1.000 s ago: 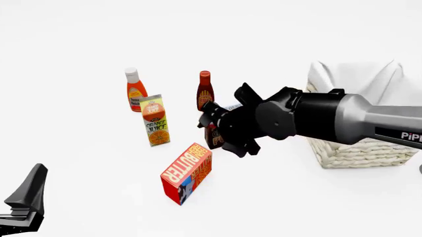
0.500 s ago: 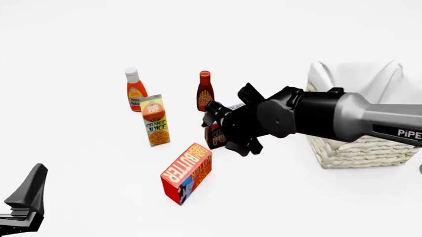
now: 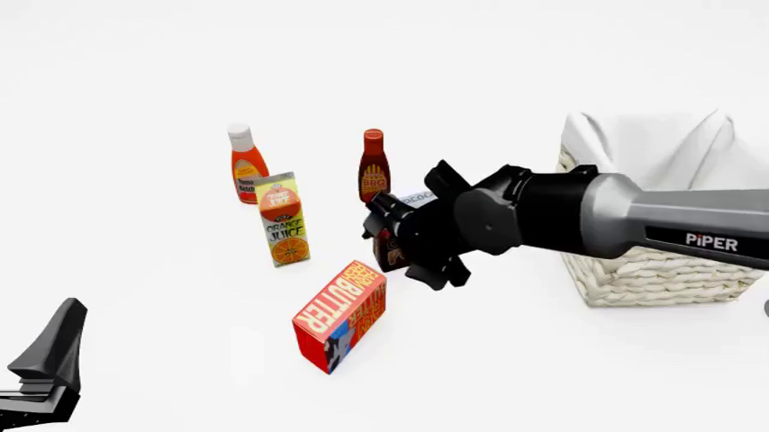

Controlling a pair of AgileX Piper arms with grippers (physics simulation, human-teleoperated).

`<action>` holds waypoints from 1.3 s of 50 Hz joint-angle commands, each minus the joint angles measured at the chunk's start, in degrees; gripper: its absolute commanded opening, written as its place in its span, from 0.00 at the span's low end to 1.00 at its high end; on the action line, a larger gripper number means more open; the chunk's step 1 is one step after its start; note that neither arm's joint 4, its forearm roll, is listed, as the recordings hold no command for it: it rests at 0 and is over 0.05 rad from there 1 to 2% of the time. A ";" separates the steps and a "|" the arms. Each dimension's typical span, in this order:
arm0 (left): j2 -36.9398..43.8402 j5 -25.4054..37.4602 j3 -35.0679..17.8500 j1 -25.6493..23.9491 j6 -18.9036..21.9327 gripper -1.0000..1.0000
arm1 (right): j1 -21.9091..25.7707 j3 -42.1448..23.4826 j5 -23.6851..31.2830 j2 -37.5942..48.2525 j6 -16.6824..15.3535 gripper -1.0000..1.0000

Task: Pick the butter and place it in the basket.

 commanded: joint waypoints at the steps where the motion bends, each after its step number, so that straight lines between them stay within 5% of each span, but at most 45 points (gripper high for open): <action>1: 0.00 0.00 0.00 0.00 0.00 1.00 | 0.64 -1.07 0.04 1.52 0.21 1.00; 65: 0.00 0.00 0.00 0.00 0.00 1.00 | 4.18 -6.02 1.47 8.75 1.49 1.00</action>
